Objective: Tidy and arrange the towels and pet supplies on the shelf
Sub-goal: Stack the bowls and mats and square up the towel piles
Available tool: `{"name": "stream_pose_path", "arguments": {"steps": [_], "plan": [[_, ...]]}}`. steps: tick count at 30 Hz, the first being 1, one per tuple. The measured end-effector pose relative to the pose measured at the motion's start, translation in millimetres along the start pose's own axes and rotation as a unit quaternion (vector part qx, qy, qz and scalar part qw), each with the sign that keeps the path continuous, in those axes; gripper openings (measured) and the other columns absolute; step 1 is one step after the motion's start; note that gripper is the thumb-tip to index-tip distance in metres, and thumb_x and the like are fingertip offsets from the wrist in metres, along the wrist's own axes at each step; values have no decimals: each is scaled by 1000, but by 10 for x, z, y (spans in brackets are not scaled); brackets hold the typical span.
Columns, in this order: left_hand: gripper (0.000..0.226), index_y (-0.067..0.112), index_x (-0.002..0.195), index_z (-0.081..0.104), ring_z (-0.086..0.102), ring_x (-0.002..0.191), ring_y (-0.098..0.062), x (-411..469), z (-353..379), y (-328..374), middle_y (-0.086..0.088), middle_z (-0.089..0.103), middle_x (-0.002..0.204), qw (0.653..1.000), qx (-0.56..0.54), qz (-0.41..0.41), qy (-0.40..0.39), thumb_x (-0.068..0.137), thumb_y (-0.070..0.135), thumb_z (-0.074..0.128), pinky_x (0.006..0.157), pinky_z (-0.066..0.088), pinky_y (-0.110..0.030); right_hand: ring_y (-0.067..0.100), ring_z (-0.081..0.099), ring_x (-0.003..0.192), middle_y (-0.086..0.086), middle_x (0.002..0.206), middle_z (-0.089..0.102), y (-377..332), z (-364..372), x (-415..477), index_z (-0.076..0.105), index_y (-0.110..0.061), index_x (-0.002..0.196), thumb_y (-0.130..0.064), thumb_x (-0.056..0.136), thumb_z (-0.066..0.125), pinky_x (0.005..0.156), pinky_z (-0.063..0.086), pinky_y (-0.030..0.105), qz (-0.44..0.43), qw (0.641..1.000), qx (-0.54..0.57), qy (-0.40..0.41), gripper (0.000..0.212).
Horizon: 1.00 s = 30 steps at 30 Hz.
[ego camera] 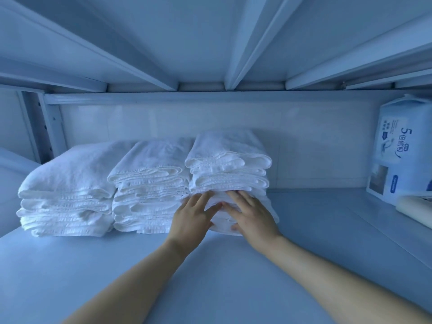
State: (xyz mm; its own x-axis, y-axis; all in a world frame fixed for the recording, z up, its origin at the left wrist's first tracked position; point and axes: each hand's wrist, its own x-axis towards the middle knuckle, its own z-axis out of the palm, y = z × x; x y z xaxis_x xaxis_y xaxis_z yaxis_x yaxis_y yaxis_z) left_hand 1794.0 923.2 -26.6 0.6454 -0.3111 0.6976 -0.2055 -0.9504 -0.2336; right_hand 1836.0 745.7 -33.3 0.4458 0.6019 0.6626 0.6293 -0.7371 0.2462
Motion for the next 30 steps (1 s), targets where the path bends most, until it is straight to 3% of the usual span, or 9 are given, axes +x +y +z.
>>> {"name": "stream_pose_path", "arguments": {"steps": [6,11,14,16,18,22,25,28,30], "plan": [[65,30,98,71,65,90,-19,-29,-68,60,0,64,109,1000,6,-15,-17,37,34,93,63,55,-28,26,60,109,8,120,63,-44,-96,-50,71,-19,103,-26,32,95,82,55,33,18,1000,1,-17,76],[47,32,97,67,64,91,-15,-112,-207,116,5,61,110,998,-44,-48,-18,55,39,86,44,49,-23,22,65,101,6,113,65,-23,-305,-239,73,-20,98,-30,40,94,66,55,25,26,1000,7,-9,63],[39,32,101,65,63,89,-14,-105,-338,209,8,60,108,996,-65,-60,1,66,41,79,41,45,-22,19,66,96,3,110,65,57,-505,-359,72,-20,100,-34,48,91,57,53,24,56,998,18,-11,57],[34,31,106,64,62,89,-15,-57,-424,322,9,59,106,994,-93,-59,10,75,42,72,44,43,-23,22,63,104,4,118,61,111,-625,-452,67,-19,110,-31,66,82,62,57,30,75,996,37,-19,48],[32,31,111,62,61,91,-16,-10,-498,475,9,59,107,992,-112,-51,10,81,42,65,48,41,-23,22,50,121,2,133,50,162,-769,-562,56,-21,127,-33,86,63,77,54,37,108,992,60,-35,43],[34,34,109,61,61,90,-14,9,-633,875,12,59,105,987,-159,-24,7,84,51,46,50,42,-21,13,30,135,-7,146,34,274,-1108,-881,40,-28,139,-39,95,43,93,44,33,148,984,69,-67,45],[39,33,107,62,61,88,-12,-8,-730,1260,12,59,104,982,-187,1,-4,84,54,39,51,43,-20,13,34,133,-6,144,39,403,-1365,-1252,44,-27,137,-40,95,43,92,45,35,160,982,76,-61,44],[43,33,108,62,61,88,-11,46,-870,1725,12,59,105,979,-203,17,-15,83,57,37,54,46,-23,16,49,121,-3,132,53,572,-1641,-1659,56,-25,126,-47,90,36,79,52,35,168,983,65,-38,47],[44,33,109,61,61,88,-11,82,-985,2067,13,59,104,975,-218,25,-21,84,59,34,56,47,-24,16,49,120,-4,131,53,692,-1853,-1915,56,-25,126,-49,88,31,78,51,33,179,981,67,-36,51]]}}
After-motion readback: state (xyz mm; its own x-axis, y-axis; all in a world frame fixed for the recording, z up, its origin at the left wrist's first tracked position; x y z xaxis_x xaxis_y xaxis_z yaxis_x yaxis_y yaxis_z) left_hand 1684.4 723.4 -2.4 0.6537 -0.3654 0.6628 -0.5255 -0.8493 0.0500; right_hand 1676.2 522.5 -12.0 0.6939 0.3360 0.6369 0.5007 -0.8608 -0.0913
